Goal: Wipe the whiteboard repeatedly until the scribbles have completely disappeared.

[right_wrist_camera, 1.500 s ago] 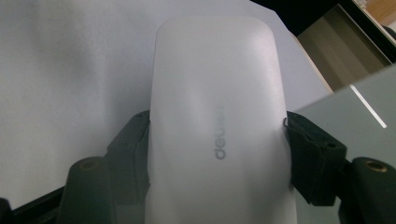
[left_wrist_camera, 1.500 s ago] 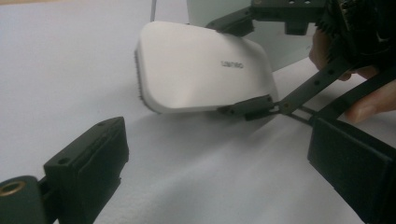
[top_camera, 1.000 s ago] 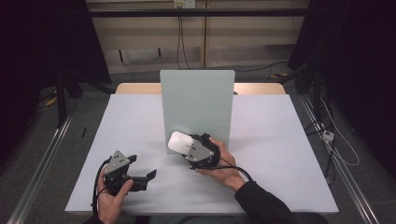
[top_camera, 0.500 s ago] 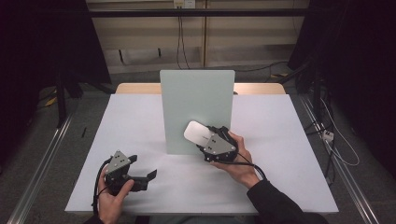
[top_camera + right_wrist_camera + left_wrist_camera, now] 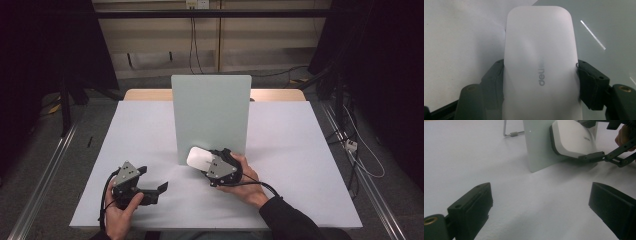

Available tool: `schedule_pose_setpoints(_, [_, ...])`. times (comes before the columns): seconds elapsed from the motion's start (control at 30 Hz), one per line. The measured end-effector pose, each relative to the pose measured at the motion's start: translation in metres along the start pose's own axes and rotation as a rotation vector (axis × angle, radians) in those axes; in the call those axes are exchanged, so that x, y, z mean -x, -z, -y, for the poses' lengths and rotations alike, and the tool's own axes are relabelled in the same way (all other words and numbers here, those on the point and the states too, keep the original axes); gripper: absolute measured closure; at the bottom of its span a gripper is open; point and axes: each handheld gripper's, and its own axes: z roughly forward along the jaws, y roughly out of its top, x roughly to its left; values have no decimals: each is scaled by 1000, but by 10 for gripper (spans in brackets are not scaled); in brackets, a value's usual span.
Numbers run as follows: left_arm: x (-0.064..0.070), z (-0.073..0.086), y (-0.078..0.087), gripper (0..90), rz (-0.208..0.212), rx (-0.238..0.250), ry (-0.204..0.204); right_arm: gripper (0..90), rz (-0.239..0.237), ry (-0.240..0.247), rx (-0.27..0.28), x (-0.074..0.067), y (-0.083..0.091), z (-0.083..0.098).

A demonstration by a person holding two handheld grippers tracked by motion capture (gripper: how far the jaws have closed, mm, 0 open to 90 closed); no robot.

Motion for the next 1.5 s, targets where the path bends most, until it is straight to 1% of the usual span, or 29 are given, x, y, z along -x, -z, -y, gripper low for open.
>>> schedule_pose_setpoints(0.07, [0, 0, 0, 51, 0, 4, 1, 316, -8, -10, 0, 2, 1, 1])
schedule_pose_setpoints(0.17, [0, 0, 0, 51, 1, 4, 2, 316, -1, -14, -6, 5, 5, 2])
schedule_pose_setpoints(0.37, [0, 0, 0, 51, 0, 4, 4, 316, 42, -21, -12, 16, 20, 9])
schedule_pose_setpoints(0.43, [0, 0, 0, 50, 1, 6, 3, 316, 63, -26, -7, 19, 24, 12])
schedule_pose_setpoints(0.57, [0, 0, 0, 51, 1, 2, 0, 316, 88, -38, 2, 25, 30, 14])
schedule_pose_setpoints(0.63, [0, 0, 0, 51, -1, 2, 1, 316, 112, -52, 15, 31, 35, 13])
schedule_pose_setpoints(0.87, [0, 0, 0, 50, 1, 2, -1, 316, 198, -81, 53, 63, 55, 8])
schedule_pose_setpoints(0.93, [0, 0, -1, 51, 2, -1, -2, 316, 215, -92, 62, 69, 58, 7])
schedule_pose_setpoints(1.0, [0, 0, -1, 51, 2, 0, -2, 316, 218, -92, 63, 67, 57, 8])
schedule_pose_setpoints(1.07, [0, 0, 0, 51, 2, 0, -3, 316, 204, -86, 63, 63, 55, 9])
schedule_pose_setpoints(1.13, [0, 0, 0, 50, 1, 2, 0, 317, 181, -72, 57, 56, 51, 13])
schedule_pose_setpoints(1.2, [0, 0, 0, 51, 2, 4, 0, 316, 155, -72, 51, 49, 49, 20])
schedule_pose_setpoints(1.27, [0, 0, 0, 51, 2, 1, 0, 316, 131, -60, 37, 42, 48, 26])
schedule_pose_setpoints(1.3, [0, 0, 0, 51, 2, 0, -1, 316, 123, -61, 36, 40, 47, 28])
schedule_pose_setpoints(1.43, [1, 0, 0, 51, 1, 1, 0, 316, 89, -25, 28, 31, 43, 34])
schedule_pose_setpoints(1.5, [0, 0, 0, 51, 3, 0, -1, 316, 76, -28, 29, 28, 41, 35])
